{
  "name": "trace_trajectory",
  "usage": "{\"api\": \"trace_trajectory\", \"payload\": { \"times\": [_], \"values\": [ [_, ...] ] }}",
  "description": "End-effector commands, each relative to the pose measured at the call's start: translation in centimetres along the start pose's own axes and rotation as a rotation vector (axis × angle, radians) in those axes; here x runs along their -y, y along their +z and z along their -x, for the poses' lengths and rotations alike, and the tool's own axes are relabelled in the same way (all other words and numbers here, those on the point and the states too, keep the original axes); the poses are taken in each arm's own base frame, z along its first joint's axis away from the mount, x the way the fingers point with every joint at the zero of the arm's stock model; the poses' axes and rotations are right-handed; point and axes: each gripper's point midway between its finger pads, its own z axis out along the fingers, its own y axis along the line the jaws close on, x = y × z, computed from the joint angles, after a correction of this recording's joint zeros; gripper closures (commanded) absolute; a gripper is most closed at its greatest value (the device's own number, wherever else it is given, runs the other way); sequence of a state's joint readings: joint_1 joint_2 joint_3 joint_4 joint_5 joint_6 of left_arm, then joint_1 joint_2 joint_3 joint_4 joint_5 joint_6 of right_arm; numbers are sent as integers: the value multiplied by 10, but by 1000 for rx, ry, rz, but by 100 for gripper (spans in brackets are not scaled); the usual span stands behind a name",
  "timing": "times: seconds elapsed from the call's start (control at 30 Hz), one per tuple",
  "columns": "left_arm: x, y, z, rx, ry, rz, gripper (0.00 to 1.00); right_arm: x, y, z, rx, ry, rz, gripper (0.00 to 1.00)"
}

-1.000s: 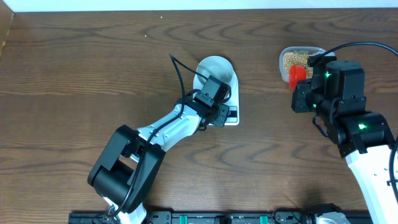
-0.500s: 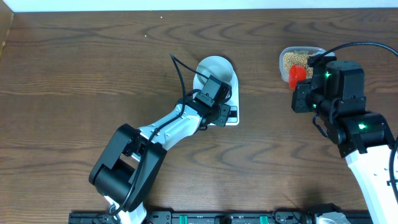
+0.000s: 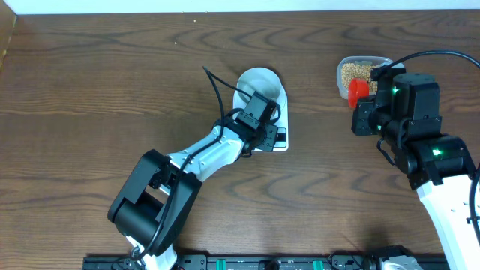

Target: Scoop item into bowl and weigh 50g on scale

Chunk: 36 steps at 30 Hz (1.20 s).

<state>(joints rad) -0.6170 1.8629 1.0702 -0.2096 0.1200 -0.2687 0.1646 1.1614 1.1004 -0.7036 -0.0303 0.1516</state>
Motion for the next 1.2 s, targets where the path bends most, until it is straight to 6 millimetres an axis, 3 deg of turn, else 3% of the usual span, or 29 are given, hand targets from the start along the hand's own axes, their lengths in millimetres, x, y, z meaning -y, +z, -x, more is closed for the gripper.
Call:
{"api": "trace_trajectory", "payload": {
  "times": [0.0, 0.37, 0.5, 0.63, 0.8, 0.97, 1.03, 1.17],
  "values": [
    [-30, 17, -25, -68, -57, 128, 93, 0, -4, 6, 14, 13, 3, 99],
    [-35, 17, -26, -69, -82, 153, 93, 0, -4, 6, 12, 13, 3, 99],
    [-30, 13, -18, -47, -68, 135, 93, 0, -4, 6, 13, 13, 3, 99],
    [-18, -6, 5, 17, -16, 89, 93, 0, -4, 7, 15, 13, 3, 99],
    [6, -50, 33, 128, -2, -9, 93, 0, -4, 7, 15, 13, 3, 99],
    [16, -89, 53, 229, 3, -50, 93, 0, -4, 8, 20, 12, 4, 99],
    [19, -100, 58, 255, 5, -60, 92, 0, -4, 9, 24, 12, 4, 99],
    [18, -100, 56, 249, 5, -58, 93, 0, -4, 9, 24, 12, 4, 99]
  ]
}}
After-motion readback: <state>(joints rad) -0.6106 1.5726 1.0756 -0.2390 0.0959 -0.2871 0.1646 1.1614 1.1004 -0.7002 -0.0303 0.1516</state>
